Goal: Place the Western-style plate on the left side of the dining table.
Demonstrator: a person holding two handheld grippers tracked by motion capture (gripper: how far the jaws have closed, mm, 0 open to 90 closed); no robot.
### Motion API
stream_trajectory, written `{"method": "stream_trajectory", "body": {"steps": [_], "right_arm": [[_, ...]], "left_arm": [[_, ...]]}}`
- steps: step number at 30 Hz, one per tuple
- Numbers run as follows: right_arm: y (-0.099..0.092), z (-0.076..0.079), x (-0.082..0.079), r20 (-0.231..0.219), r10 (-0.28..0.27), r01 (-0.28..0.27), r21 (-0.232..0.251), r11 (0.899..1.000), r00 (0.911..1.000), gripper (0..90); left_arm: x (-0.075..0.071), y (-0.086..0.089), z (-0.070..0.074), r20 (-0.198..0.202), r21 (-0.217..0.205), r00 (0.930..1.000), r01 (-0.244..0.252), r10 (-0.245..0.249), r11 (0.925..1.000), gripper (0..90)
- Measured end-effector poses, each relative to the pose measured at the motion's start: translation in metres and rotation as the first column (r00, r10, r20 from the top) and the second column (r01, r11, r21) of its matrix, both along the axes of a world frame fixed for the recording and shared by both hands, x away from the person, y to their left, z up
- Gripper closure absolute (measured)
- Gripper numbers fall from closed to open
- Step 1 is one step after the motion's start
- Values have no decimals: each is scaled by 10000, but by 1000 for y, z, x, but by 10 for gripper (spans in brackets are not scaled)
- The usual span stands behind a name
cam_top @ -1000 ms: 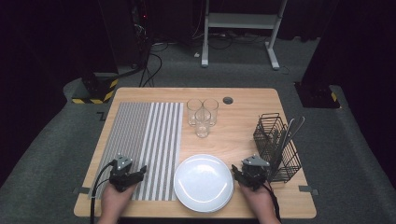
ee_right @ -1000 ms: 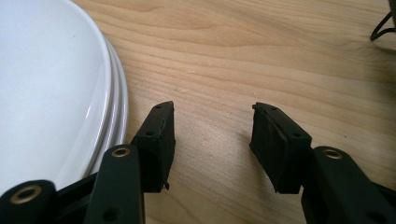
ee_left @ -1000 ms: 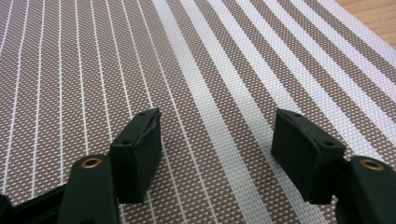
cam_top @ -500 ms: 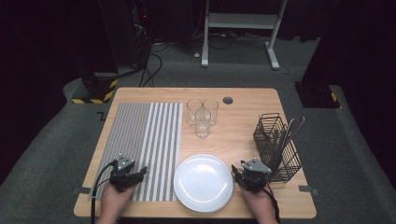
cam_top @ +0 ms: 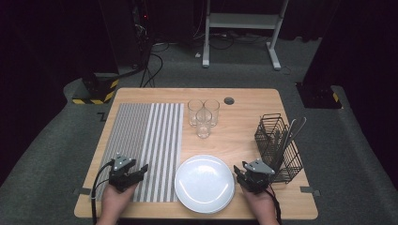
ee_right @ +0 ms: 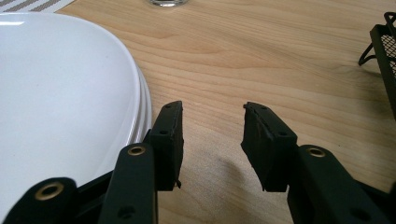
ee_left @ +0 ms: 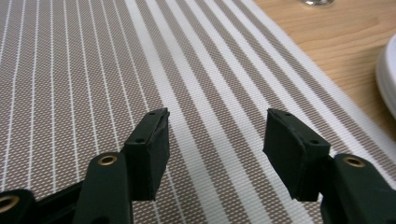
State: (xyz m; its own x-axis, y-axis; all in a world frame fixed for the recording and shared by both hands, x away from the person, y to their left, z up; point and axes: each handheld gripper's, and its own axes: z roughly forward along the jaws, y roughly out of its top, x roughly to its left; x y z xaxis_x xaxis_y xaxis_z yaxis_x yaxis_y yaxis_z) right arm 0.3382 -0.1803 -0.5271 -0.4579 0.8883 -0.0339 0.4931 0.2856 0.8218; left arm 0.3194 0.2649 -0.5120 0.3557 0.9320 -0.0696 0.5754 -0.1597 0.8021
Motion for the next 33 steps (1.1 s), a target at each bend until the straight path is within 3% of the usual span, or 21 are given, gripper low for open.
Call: {"method": "stream_trajectory", "body": {"steps": [7, 10, 14, 17, 23, 33], "right_arm": [[0, 0, 0, 4, -85, 85, 3, 10000, 10000, 575], [0, 0, 0, 24, -126, 126, -34, 9999, 9999, 575], [1, 0, -2, 78, -158, 158, -76, 9998, 9998, 574], [1, 0, -2, 32, -188, 188, -146, 9997, 9998, 569], [4, -1, -2, 69, -213, 215, -356, 9991, 9998, 568], [4, -1, -2, 136, -198, 203, -440, 9988, 9997, 569]], "left_arm": [[0, -7, 6, -20, -334, 9989, 472, -473, 9983, 385], [0, -13, 8, -40, -94, 9970, 773, -773, 9970, 370], [-3, -21, 9, 47, -323, 9944, 1059, -1058, 9938, 370], [-5, -26, 10, 201, -252, 9924, 1219, -1214, 9922, 361], [-6, -32, 12, 263, -599, 9890, 1466, -1453, 9874, 345], [-5, -43, 11, 19, -1291, 9868, 1608, -1620, 9785, 300]]}}
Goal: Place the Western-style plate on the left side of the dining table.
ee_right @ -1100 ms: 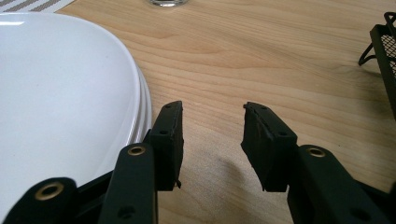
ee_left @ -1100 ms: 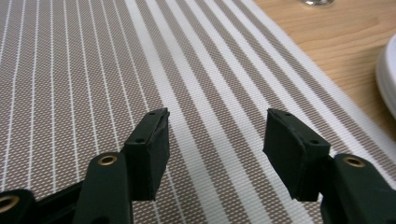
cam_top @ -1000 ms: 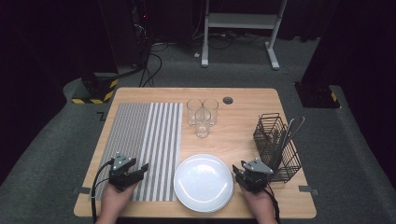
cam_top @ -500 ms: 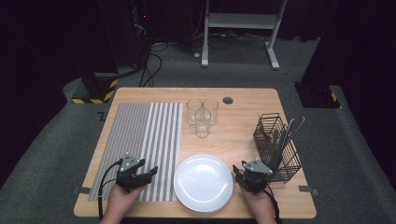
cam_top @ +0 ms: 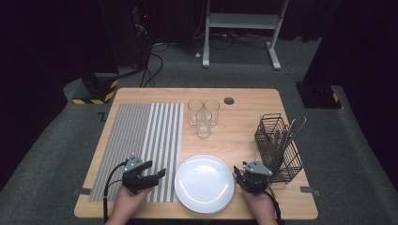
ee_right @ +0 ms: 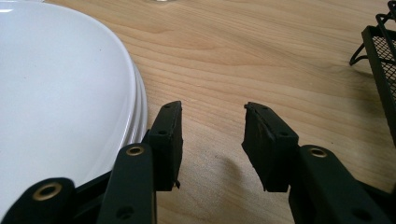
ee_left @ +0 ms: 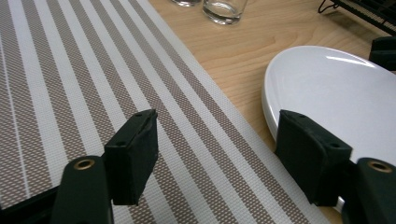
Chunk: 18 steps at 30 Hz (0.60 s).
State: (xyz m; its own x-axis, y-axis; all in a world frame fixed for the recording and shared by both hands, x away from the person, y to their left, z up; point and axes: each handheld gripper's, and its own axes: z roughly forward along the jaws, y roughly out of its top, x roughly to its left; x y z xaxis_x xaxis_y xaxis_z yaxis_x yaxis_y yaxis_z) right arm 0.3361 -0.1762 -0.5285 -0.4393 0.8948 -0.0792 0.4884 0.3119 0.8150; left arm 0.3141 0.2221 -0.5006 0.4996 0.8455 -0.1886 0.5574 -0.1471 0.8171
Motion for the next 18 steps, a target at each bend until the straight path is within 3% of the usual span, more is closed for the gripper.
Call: {"method": "stream_trajectory", "body": {"steps": [13, 18], "right_arm": [[-1, 1, -1, 117, 109, -111, 133, 9999, 9999, 558], [-1, 1, -1, 121, 165, -166, 140, 9998, 9998, 555]], "left_arm": [[-2, -25, -7, 17, 508, 9998, 185, -186, 9985, 302], [1, -33, -11, -280, 354, 9991, 342, -333, 9988, 317]]}}
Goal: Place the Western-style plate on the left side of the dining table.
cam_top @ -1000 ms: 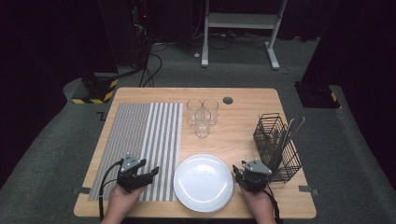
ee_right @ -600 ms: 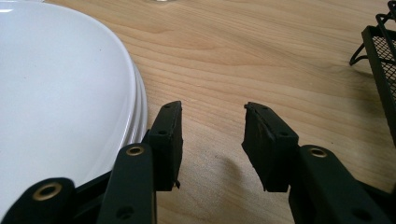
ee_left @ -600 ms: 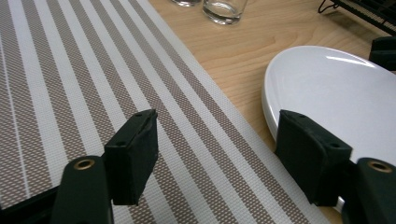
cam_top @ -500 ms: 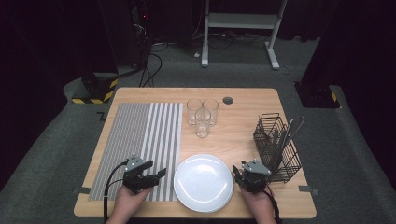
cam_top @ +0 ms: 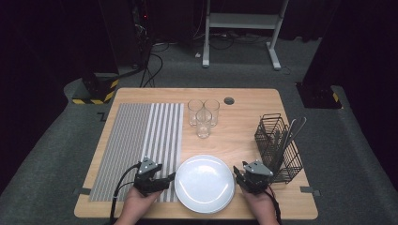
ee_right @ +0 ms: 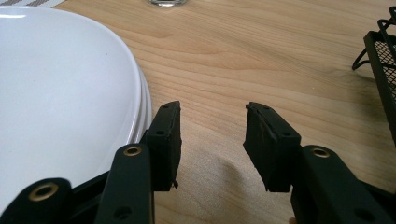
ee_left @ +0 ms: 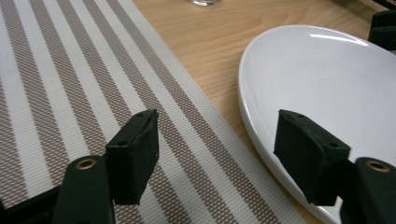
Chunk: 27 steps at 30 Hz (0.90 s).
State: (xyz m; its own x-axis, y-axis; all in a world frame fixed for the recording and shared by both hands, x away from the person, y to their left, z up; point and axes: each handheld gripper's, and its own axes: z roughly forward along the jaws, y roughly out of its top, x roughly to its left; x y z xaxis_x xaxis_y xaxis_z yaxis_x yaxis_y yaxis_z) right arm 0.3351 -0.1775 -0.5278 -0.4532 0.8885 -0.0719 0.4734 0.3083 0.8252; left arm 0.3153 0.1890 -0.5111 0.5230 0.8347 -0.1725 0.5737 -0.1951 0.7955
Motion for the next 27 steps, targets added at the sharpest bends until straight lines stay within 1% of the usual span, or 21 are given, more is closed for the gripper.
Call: {"method": "stream_trajectory", "body": {"steps": [1, 5, 7, 10, 12, 14, 18, 20, 22, 24, 25, 26, 27], "right_arm": [[0, 0, 0, 0, 2, -2, 15, 10000, 10000, 555], [0, 0, -1, 13, 95, -95, 8, 10000, 10000, 552], [0, 0, -1, 12, 124, -124, -29, 9999, 9999, 550], [2, -1, -2, 58, 143, -142, -147, 9998, 9999, 548], [1, 0, -2, 69, 113, -112, -128, 9999, 9999, 554], [1, 0, -2, 74, 40, -40, -43, 10000, 10000, 569], [1, 0, -2, 160, -71, 72, -38, 10000, 9998, 586], [-1, 1, -2, 164, 41, -42, 40, 10000, 9999, 593], [-2, 2, -1, 4, 39, -39, 137, 9999, 10000, 591], [-3, 3, -1, -353, 30, -17, 369, 9993, 9994, 589], [-3, 4, -2, -518, 147, -120, 534, 9985, 9985, 590], [-2, 5, -4, -553, 216, -186, 544, 9983, 9982, 590], [1, 7, -6, -503, 324, -302, 427, 9986, 9982, 590]], "left_arm": [[0, -1, 0, -36, -99, 10000, 0, -1, 10000, 327], [2, -6, -3, 63, 24, 10000, 68, -68, 10000, 366], [3, -7, -3, -9, 73, 9999, 139, -139, 9999, 373], [4, -8, -2, -110, -77, 9999, 118, -119, 9999, 372], [5, -7, -2, -141, -257, 9999, 97, -101, 9996, 377], [5, -6, -2, -139, -352, 9997, 190, -195, 9992, 392], [4, -8, -4, -270, -323, 9987, 418, -427, 9986, 405], [5, -7, -6, -339, -356, 9983, 462, -474, 9983, 407], [6, -7, -7, -347, -359, 9984, 434, -446, 9984, 406], [6, -6, -8, -356, -524, 9982, 464, -483, 9975, 406], [7, -7, -8, -354, -598, 9980, 498, -519, 9970, 406], [7, -8, -8, -363, -707, 9977, 541, -568, 9960, 406], [7, -8, -9, -375, -747, 9974, 583, -612, 9955, 407]]}}
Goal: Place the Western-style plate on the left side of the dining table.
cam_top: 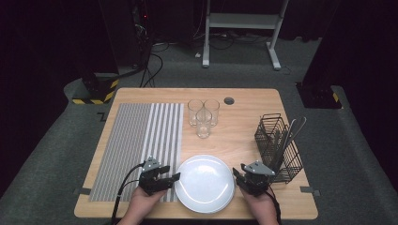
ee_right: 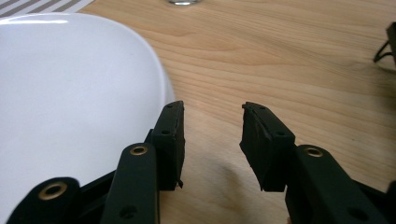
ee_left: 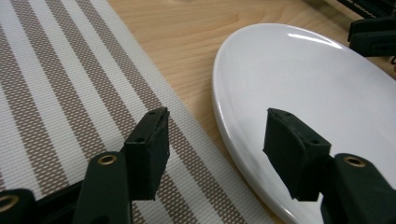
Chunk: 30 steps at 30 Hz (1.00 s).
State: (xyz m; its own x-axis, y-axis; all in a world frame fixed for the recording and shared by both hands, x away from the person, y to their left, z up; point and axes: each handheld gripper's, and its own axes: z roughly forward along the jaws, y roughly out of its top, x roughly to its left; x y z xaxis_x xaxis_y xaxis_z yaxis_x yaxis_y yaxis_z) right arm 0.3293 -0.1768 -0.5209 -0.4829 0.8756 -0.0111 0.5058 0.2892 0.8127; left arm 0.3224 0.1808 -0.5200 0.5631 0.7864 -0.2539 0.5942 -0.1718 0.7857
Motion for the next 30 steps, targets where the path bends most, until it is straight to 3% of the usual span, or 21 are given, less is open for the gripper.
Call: {"method": "stream_trajectory", "body": {"steps": [3, 9, 18, 24, 30], "right_arm": [[6, 5, -4, 26, 81, -81, -102, 9999, 10000, 608], [7, 12, -6, -1, 238, -238, 384, 9990, 9997, 587], [16, 11, -6, -683, 590, -547, 623, 9966, 9959, 569], [19, 12, -9, -867, 560, -510, 595, 9969, 9947, 557], [19, 14, -12, -1124, 541, -449, 833, 9955, 9922, 630]], "left_arm": [[2, -3, -3, -92, -98, 9998, 154, -155, 9998, 414], [3, -5, -4, -94, -103, 9998, 167, -168, 9998, 419], [2, -9, -9, -104, 86, 9996, 260, -259, 9996, 476], [1, -7, -9, 47, -164, 9996, 291, -290, 9994, 517], [-3, -6, -7, 83, -302, 9980, 627, -624, 9976, 517]]}}
